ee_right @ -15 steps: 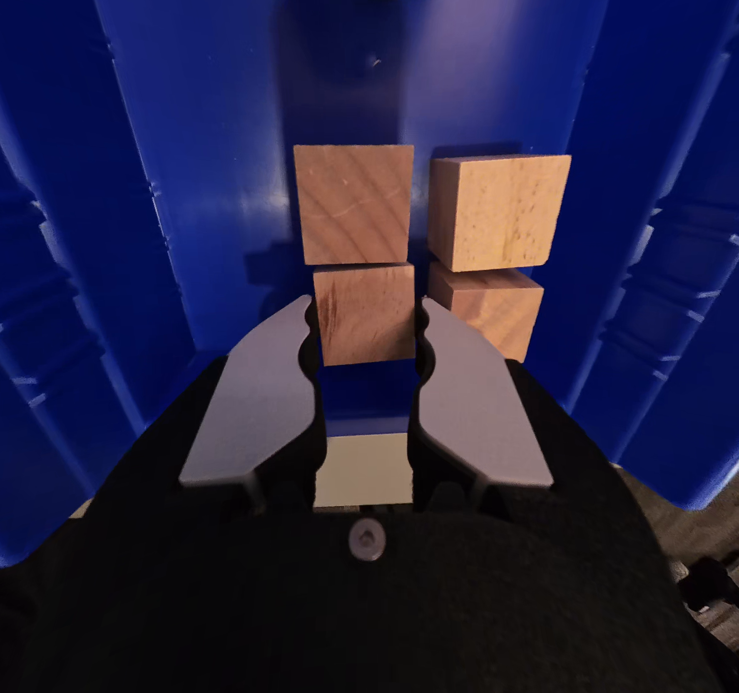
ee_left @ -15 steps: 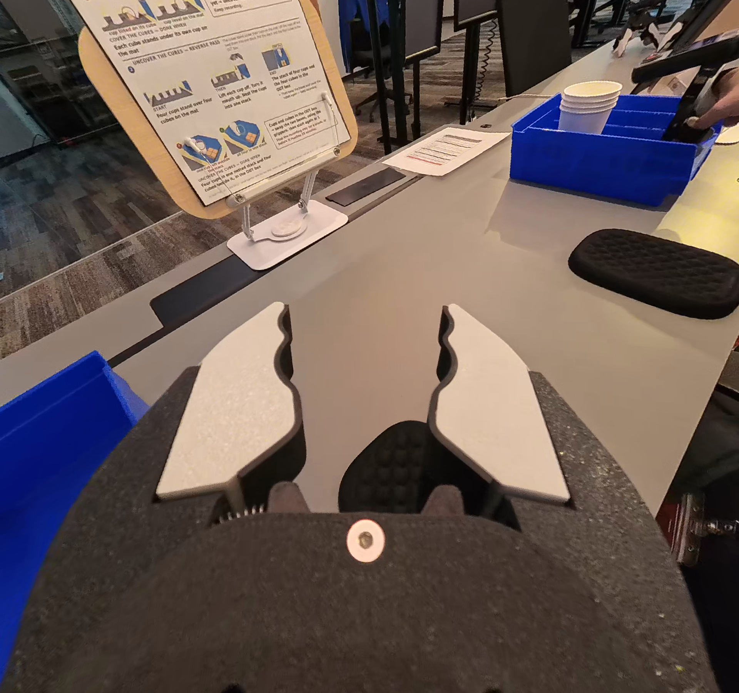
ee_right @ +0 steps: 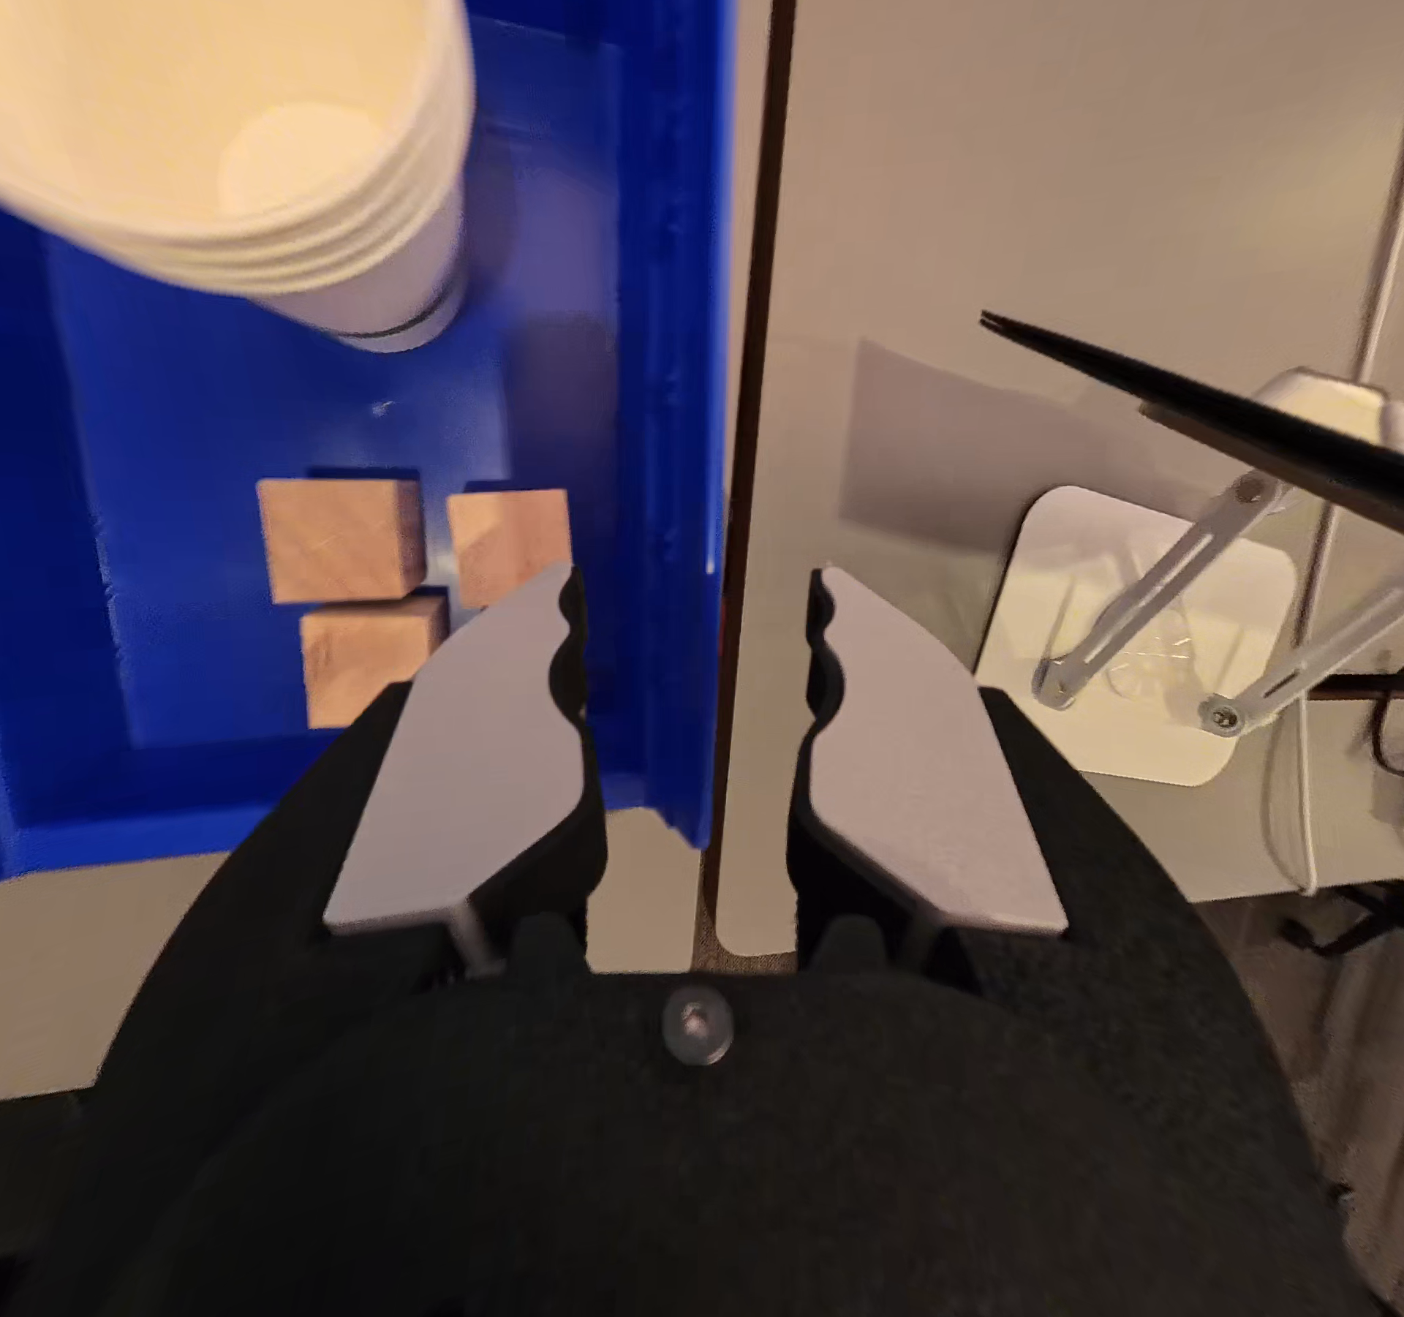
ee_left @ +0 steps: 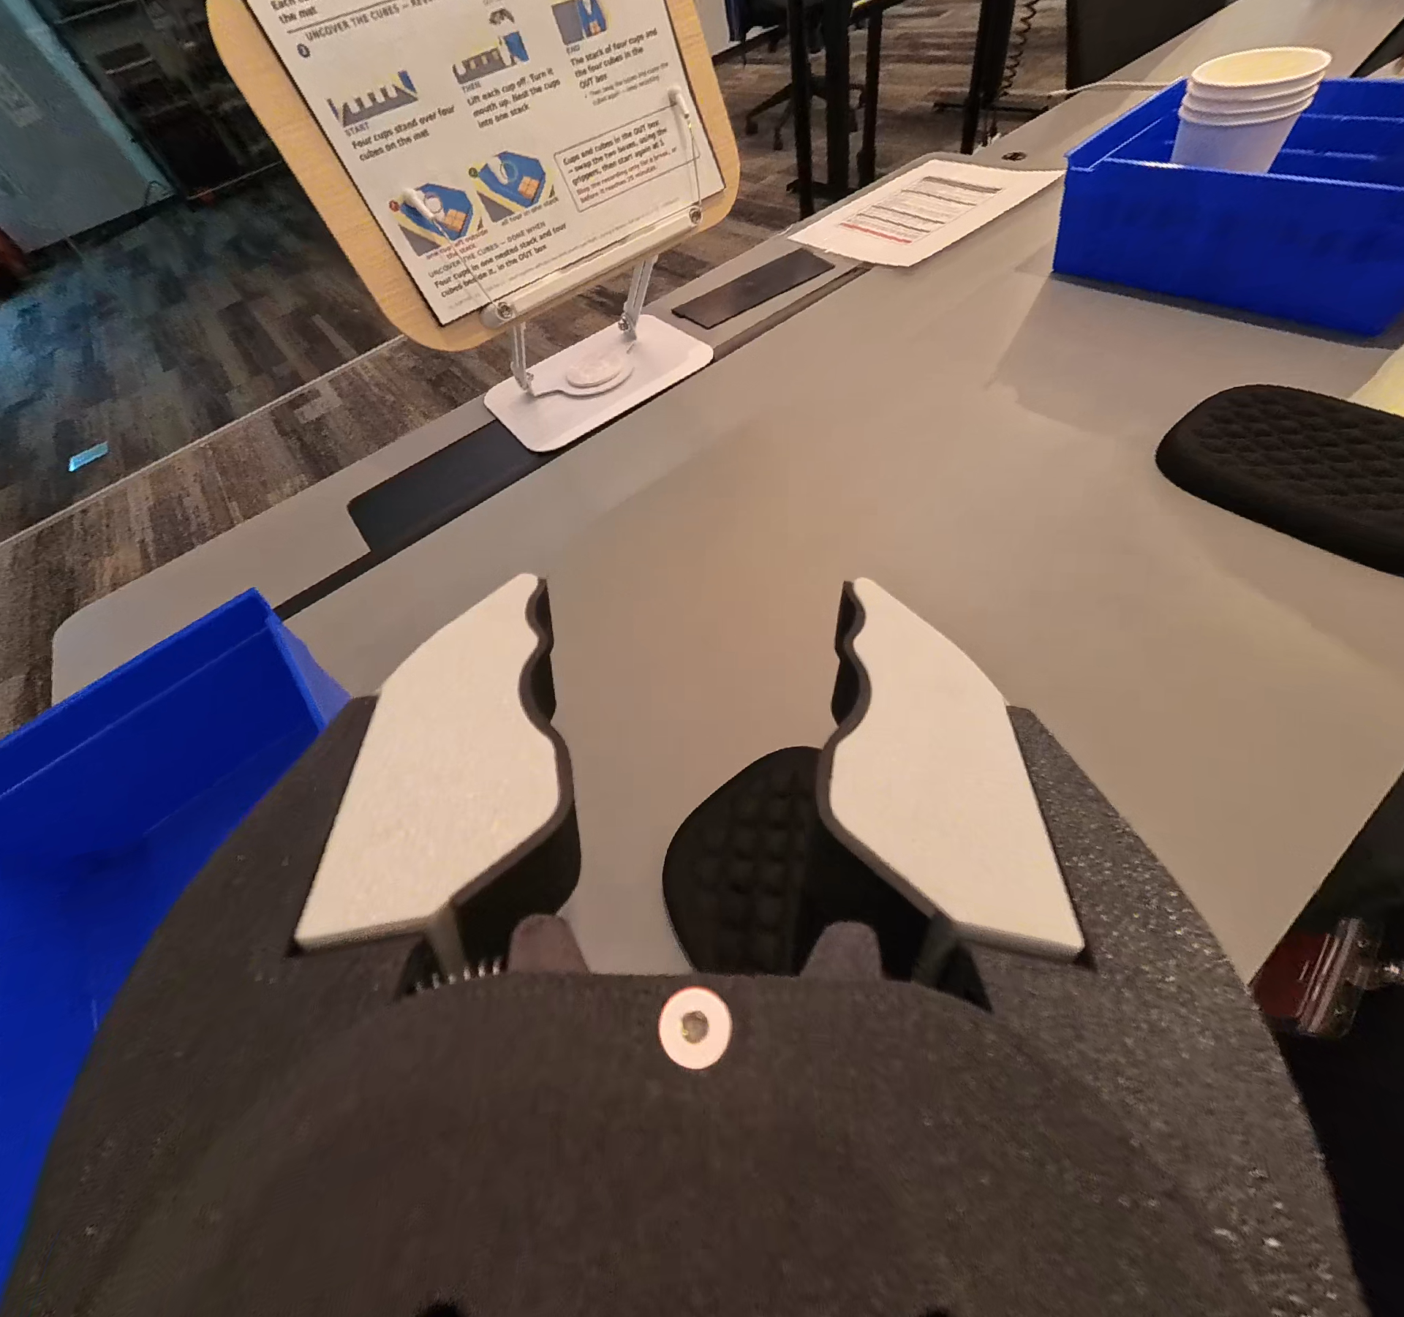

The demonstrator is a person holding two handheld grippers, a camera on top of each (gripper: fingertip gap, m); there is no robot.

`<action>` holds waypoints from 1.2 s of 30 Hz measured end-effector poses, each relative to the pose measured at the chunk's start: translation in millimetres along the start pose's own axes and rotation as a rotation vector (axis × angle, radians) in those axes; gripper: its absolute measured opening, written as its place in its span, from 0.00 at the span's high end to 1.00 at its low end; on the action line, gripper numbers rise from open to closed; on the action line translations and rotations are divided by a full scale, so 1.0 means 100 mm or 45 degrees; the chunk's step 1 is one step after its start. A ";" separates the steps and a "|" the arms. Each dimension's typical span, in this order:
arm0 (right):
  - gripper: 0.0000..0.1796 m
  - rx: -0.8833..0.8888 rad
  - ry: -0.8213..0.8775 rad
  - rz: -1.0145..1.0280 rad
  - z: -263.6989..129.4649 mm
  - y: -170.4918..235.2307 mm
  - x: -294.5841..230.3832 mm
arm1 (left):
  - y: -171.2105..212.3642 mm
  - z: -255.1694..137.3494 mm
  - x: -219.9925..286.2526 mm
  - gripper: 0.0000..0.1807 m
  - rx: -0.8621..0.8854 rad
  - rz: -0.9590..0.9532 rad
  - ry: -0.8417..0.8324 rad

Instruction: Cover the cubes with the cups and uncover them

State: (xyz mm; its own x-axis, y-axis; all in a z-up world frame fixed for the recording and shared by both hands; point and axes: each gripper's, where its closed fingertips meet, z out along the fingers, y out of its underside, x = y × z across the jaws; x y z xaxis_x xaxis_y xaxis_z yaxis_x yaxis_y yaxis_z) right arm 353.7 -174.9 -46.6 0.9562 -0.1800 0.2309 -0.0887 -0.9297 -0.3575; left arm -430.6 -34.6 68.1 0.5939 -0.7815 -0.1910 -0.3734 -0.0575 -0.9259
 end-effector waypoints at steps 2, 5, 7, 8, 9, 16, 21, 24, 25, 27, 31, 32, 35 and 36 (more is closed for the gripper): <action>0.70 -0.045 -0.060 0.042 0.21 -0.03 0.05 | 0.01 0.01 0.01 0.60 -0.013 -0.009 -0.013; 0.73 -0.131 -0.141 0.094 0.48 0.00 0.04 | 0.04 0.01 0.01 0.60 -0.042 -0.016 -0.043; 0.76 -0.154 -0.209 0.123 0.60 0.01 -0.01 | 0.06 -0.02 -0.02 0.60 -0.063 -0.016 -0.069; 0.78 -0.170 -0.233 0.135 0.64 0.02 -0.03 | 0.08 -0.04 -0.05 0.60 -0.074 -0.024 -0.084; 0.83 -0.187 -0.248 0.144 0.68 0.03 -0.04 | 0.10 -0.06 -0.09 0.60 -0.085 -0.037 -0.102; 0.98 -0.226 -0.410 0.231 0.68 0.02 -0.17 | 0.55 -0.15 -0.68 0.59 -0.315 -0.225 -0.328; 0.98 -0.284 -0.365 0.211 0.68 0.02 -0.17 | 0.92 -0.04 -1.13 0.55 -0.555 -0.353 -0.541; 0.98 -0.304 -0.359 0.219 0.68 0.02 -0.17 | 1.13 0.14 -1.28 0.55 -0.671 -0.421 -0.576; 0.98 -0.307 -0.362 0.224 0.68 0.02 -0.17 | 1.23 0.19 -1.33 0.55 -0.726 -0.461 -0.582; 0.98 -0.310 -0.363 0.231 0.68 0.02 -0.17 | 1.42 0.26 -1.46 0.57 -0.830 -0.515 -0.627; 0.96 -0.324 -0.360 0.215 0.68 0.05 -0.18 | 1.72 0.42 -1.56 0.63 -0.982 -0.615 -0.641; 0.96 -0.338 -0.357 0.203 0.69 0.07 -0.19 | 1.78 0.45 -1.56 0.64 -1.014 -0.642 -0.633; 0.96 -0.353 -0.353 0.185 0.69 0.10 -0.19 | 1.87 0.56 -1.53 0.70 -1.041 -0.701 -0.612; 0.97 -0.355 -0.357 0.186 0.69 0.10 -0.19 | 1.89 0.58 -1.52 0.75 -1.057 -0.705 -0.615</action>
State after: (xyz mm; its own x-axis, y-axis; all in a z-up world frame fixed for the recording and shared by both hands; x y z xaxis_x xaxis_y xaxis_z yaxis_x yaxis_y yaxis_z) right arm 354.0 -158.7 -117.1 0.9635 -0.2575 -0.0733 -0.2640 -0.9593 -0.1007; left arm -550.7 109.3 -96.7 0.9743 -0.2052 -0.0929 -0.2249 -0.8638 -0.4508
